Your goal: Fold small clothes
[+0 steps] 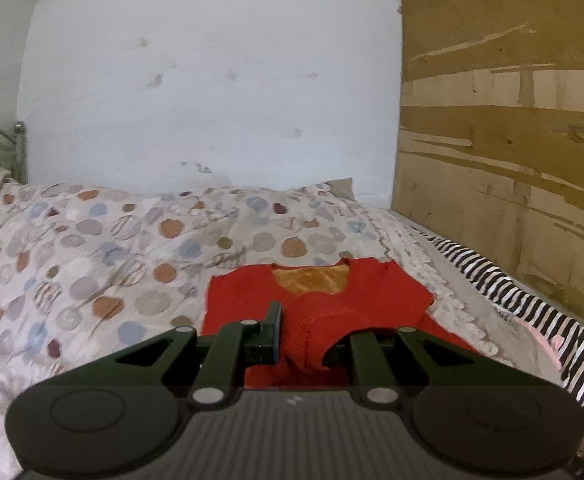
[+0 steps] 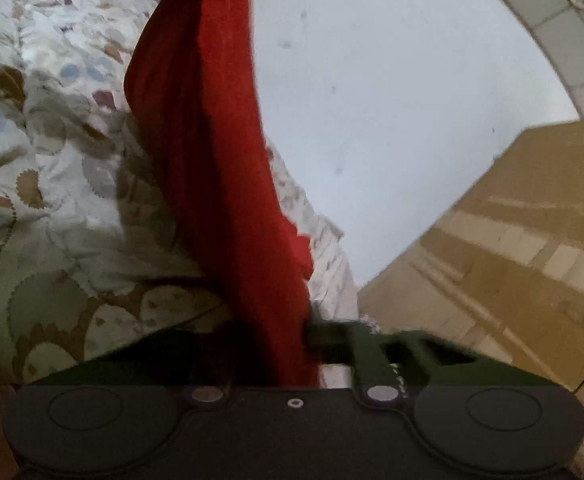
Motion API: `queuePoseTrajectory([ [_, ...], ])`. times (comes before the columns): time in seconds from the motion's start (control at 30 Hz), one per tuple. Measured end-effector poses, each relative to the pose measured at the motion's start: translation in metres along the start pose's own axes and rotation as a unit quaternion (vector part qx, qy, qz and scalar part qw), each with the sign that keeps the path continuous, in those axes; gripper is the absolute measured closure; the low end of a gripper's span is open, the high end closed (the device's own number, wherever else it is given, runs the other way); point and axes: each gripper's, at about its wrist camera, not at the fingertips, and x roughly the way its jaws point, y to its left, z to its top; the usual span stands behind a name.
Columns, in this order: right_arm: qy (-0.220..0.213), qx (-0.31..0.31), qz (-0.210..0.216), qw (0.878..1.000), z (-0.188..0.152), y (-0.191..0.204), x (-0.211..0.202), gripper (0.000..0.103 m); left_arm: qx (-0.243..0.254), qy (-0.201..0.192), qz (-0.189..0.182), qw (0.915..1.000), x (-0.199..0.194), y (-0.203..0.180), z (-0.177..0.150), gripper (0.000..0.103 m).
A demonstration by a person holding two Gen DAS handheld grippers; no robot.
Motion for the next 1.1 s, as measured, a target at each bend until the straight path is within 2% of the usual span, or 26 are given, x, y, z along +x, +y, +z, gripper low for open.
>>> queuePoseTrajectory([
  [0.07,-0.023,0.000,0.000,1.000,0.000,-0.016,-0.011,0.098,-0.008,-0.012,0.006,0.9999,-0.016,0.007,-0.020,0.089],
  [0.17,-0.051,0.031,0.013,0.998,0.003,-0.047,-0.025,0.099,-0.026,-0.044,0.025,0.9984,-0.045,0.013,-0.055,0.090],
  [0.33,-0.083,0.073,0.009,0.994,0.011,-0.088,-0.048,0.099,-0.010,-0.100,0.028,0.9945,-0.101,0.000,-0.100,0.090],
  [0.5,-0.091,0.110,0.010,0.990,0.009,-0.117,-0.093,0.099,0.001,-0.104,0.020,0.9944,-0.153,-0.022,-0.115,0.090],
  [0.63,-0.082,0.149,0.015,0.985,0.010,-0.128,-0.120,0.099,-0.011,-0.109,0.018,0.9938,-0.178,-0.030,-0.109,0.090],
  [0.73,-0.078,0.155,0.024,0.985,0.007,-0.131,-0.124,0.099,-0.033,-0.094,0.015,0.9949,-0.174,-0.027,-0.103,0.090],
  [0.87,-0.085,0.164,0.029,0.982,0.014,-0.132,-0.101,0.099,-0.046,-0.096,0.021,0.9941,-0.156,-0.018,-0.084,0.090],
  [1.0,-0.112,0.159,0.020,0.981,0.033,-0.137,-0.059,0.098,-0.047,-0.076,0.031,0.9955,-0.118,-0.008,-0.047,0.089],
  [1.1,-0.120,0.152,0.023,0.981,0.052,-0.145,-0.013,0.098,-0.079,-0.058,0.024,0.9949,-0.080,0.008,-0.014,0.089],
])
